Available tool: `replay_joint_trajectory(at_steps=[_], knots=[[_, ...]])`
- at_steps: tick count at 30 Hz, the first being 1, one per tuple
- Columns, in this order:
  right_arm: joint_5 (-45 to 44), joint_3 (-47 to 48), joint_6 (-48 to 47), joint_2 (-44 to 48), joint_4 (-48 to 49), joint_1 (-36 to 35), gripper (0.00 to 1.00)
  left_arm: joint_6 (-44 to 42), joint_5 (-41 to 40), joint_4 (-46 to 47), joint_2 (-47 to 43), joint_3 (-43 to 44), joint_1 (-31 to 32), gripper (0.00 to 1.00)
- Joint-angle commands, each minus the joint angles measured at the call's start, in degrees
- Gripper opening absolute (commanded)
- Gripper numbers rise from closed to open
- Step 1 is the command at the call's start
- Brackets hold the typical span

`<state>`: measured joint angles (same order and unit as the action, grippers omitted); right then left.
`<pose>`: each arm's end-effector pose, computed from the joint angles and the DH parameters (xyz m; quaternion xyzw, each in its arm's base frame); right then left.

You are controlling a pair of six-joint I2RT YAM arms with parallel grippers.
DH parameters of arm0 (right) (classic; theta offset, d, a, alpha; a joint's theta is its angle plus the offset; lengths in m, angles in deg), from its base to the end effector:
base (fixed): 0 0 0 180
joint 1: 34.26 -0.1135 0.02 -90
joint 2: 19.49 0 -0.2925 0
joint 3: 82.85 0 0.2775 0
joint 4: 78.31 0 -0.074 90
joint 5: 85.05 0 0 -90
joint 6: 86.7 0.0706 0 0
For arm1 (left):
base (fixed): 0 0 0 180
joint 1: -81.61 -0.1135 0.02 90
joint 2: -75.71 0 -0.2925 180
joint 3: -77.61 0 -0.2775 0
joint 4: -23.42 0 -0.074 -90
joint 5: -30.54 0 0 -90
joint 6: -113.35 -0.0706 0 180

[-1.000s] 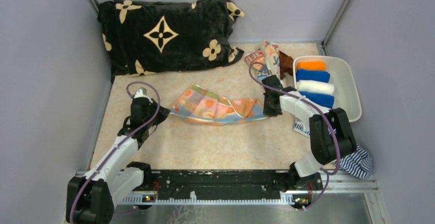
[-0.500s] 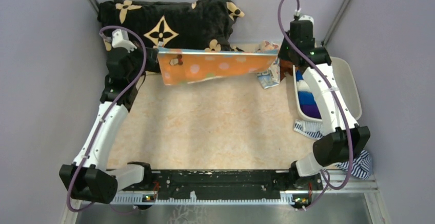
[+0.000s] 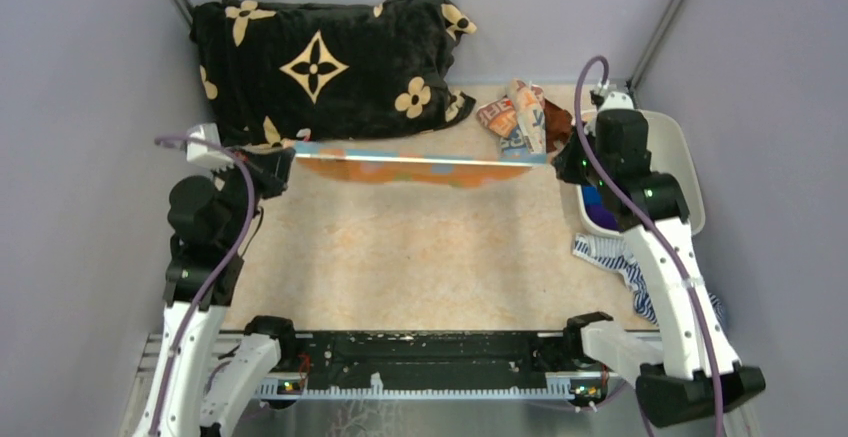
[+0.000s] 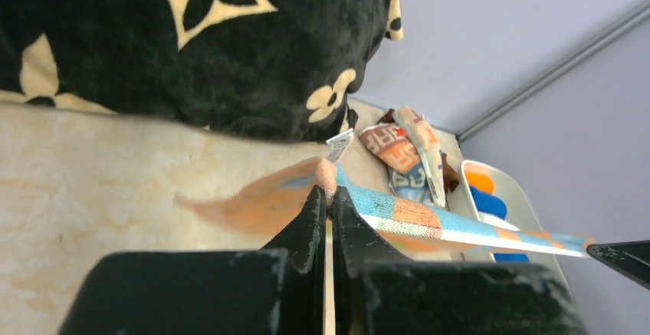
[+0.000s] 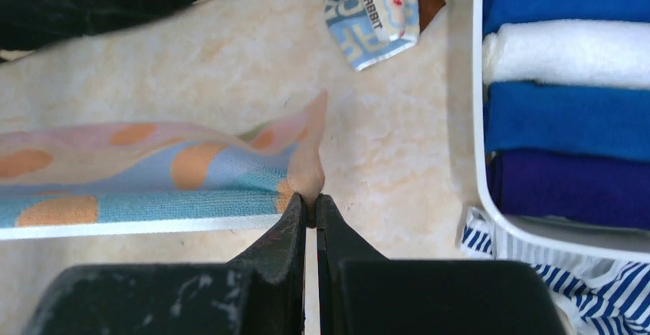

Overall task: Roll the towels
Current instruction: Flatten out the towel at the center of the board.

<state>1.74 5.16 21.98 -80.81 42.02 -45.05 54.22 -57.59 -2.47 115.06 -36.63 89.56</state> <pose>0.2451 0.0427 0.4161 0.0738 0.8754 0.0976 0.4677 0.1848 -0.0281 0.4237 -0.1285 0.6921 -0.2469 0.6660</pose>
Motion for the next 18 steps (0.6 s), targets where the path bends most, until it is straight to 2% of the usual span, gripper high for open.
replay_joint_trajectory(at_steps=[1, 5, 10, 13, 18], knots=[[-1.1, -3.9, -0.6, 8.6, -2.9, 1.4, 0.0, -1.1, -3.4, -6.0, -7.9, -2.4, -1.5, 0.0], [0.5, -6.2, 0.7, 10.3, -4.2, 1.4, 0.0, -0.7, -3.0, -9.0, -10.1, -4.3, -1.5, 0.0], [-1.0, -10.4, 2.0, 6.0, -0.3, 1.4, 0.0, 1.5, -2.5, -4.5, -7.1, -11.2, -1.5, 0.0], [-2.4, -12.5, 2.3, -1.0, 5.3, 1.4, 0.0, 3.3, -3.0, 2.2, -0.8, -15.8, -1.5, 0.0], [-5.2, -10.2, 2.2, -19.2, 14.6, 1.6, 0.0, 5.6, -3.4, 14.5, 14.3, -19.7, -1.6, 0.0]])
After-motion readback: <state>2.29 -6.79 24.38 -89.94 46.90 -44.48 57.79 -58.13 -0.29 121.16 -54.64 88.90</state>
